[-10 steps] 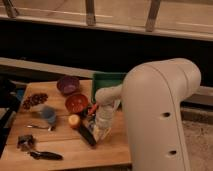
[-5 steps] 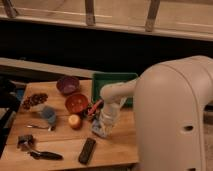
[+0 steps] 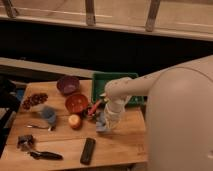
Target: Place towel in purple bowl
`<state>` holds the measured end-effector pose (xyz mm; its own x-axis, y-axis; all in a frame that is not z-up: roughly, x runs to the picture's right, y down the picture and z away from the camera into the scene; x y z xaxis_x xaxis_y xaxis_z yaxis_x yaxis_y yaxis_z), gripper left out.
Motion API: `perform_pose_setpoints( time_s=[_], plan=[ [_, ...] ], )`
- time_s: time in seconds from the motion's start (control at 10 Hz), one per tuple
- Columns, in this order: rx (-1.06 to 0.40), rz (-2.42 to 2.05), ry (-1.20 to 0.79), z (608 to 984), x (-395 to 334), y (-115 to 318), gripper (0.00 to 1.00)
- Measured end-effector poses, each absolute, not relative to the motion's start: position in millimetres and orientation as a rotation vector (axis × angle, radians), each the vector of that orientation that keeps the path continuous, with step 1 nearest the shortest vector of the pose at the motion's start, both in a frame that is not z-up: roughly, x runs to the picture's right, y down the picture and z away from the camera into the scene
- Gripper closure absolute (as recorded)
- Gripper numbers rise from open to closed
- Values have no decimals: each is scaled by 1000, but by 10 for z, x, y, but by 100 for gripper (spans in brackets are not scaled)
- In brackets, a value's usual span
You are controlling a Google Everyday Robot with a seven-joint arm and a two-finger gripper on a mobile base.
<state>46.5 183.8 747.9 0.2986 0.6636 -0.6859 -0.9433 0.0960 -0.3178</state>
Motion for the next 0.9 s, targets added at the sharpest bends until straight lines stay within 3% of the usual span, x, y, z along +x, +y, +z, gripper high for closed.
perform_pose_setpoints(
  time_s=[0.5, 0.9],
  plan=[
    [-580, 1430, 370, 7144, 1003, 929, 100],
    [-469, 1521, 337, 7236, 1107, 349, 100]
  ],
)
